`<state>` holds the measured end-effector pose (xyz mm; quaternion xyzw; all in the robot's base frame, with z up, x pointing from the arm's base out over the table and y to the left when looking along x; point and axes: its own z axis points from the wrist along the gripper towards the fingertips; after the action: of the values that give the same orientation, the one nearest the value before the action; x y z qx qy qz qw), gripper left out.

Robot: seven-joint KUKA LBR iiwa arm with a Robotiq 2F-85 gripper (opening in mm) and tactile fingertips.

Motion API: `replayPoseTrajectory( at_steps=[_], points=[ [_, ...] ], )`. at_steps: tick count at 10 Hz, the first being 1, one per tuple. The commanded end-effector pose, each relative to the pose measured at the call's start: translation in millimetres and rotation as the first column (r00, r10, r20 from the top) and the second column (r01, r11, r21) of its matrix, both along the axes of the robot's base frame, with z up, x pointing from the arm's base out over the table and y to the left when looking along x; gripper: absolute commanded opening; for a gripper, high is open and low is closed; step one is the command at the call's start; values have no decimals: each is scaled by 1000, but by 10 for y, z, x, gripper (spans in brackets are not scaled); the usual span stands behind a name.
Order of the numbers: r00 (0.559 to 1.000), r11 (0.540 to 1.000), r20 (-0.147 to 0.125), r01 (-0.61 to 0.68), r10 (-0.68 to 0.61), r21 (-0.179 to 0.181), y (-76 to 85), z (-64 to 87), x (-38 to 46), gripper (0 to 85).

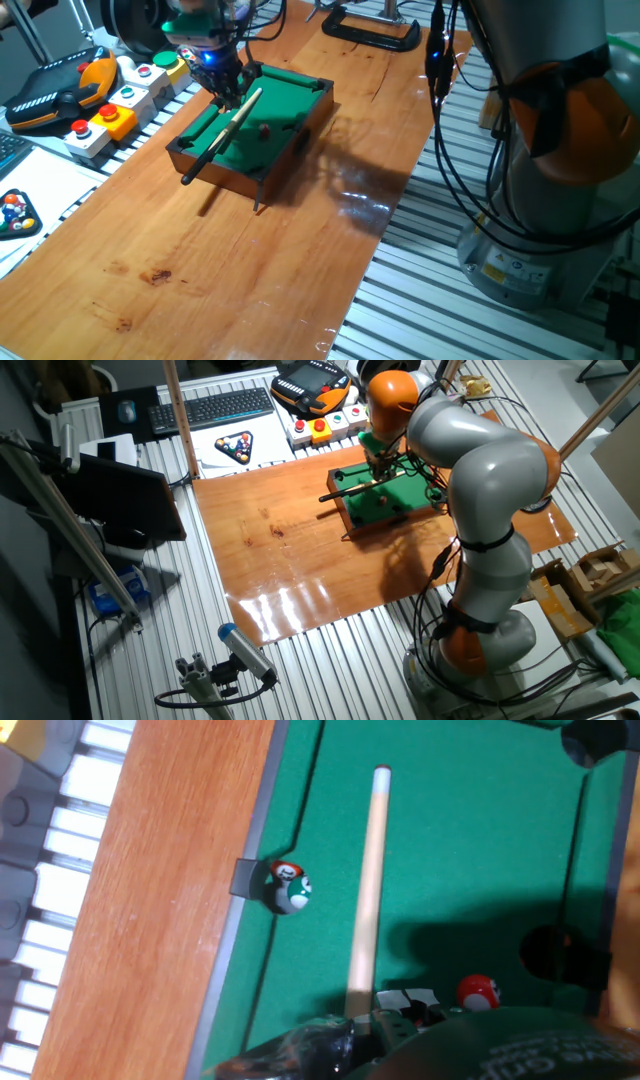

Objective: Hit the pool ball

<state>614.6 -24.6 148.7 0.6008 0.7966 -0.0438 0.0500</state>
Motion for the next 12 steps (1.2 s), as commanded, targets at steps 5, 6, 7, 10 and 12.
replayPoseTrajectory(
  at_steps=[5, 6, 7, 10, 12],
  points=[
    [999, 999, 18, 43, -43, 34, 45, -124, 87, 50],
    [999, 999, 26, 43, -44, 25, 63, -149, 98, 183],
    [998, 999, 38, 49, -50, 9, 85, -181, 112, 317],
    [995, 997, 55, 81, -81, 2, 120, -290, 134, 470],
    [992, 994, 64, 108, -107, -11, 148, -344, 141, 530]
  ],
)
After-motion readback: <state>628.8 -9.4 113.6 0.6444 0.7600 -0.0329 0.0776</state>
